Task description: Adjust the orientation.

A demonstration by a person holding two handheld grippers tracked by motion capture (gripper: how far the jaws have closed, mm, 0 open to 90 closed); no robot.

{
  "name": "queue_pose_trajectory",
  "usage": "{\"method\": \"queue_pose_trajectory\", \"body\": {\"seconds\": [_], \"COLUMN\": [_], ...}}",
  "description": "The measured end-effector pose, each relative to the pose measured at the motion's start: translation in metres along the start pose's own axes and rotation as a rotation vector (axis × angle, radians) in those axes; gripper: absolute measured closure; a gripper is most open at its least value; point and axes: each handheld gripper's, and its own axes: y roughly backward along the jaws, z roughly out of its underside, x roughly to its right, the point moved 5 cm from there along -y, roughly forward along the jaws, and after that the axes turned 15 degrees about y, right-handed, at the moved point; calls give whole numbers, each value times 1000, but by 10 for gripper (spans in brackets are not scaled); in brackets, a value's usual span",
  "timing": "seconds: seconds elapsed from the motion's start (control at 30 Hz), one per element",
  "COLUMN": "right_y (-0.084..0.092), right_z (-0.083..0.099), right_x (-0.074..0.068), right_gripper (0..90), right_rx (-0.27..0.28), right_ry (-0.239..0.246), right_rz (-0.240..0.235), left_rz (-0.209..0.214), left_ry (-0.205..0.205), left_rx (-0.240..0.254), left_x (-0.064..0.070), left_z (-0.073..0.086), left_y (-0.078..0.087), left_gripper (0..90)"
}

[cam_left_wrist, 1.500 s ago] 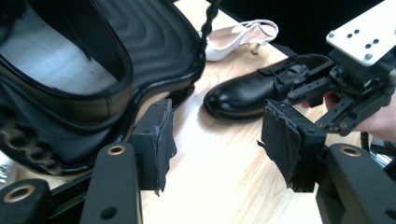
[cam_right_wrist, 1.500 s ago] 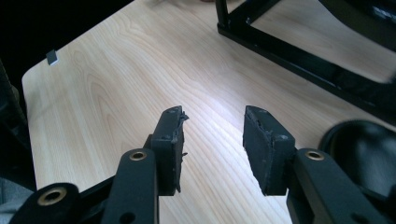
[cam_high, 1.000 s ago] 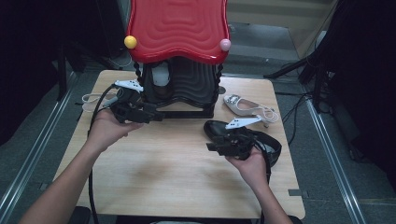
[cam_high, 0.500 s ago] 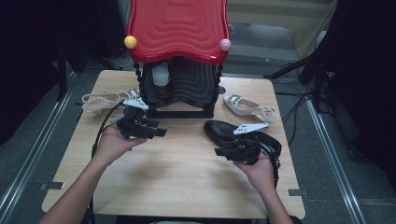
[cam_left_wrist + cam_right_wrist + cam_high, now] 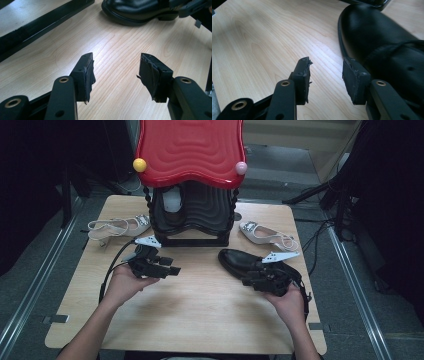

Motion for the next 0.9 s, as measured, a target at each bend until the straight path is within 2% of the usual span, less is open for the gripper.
{"method": "queue_pose_trajectory", "body": {"seconds": [0.37, 0.5, 0.7, 0.77, 0.9], "right_y": [29, 41, 61, 62, 49], "right_z": [7, 11, 18, 23, 30], "right_x": [18, 22, 29, 33, 38], "right_gripper": [592, 608, 609, 605, 590], "right_rx": [-23, -33, -59, -72, -118], "right_ry": [-12, -24, -19, -37, -47], "right_rz": [61, 53, 115, 120, 103], "left_rz": [5, 1, -1, 2, 0], "left_ry": [1, 1, 9, 7, 4], "left_rx": [-5, -11, -2, -4, -6], "left_x": [-1, -1, -4, -3, -3], "left_z": [5, 6, 7, 7, 7], "left_y": [-2, -3, -2, -2, -2], "left_gripper": [465, 465, 466, 466, 466]}}
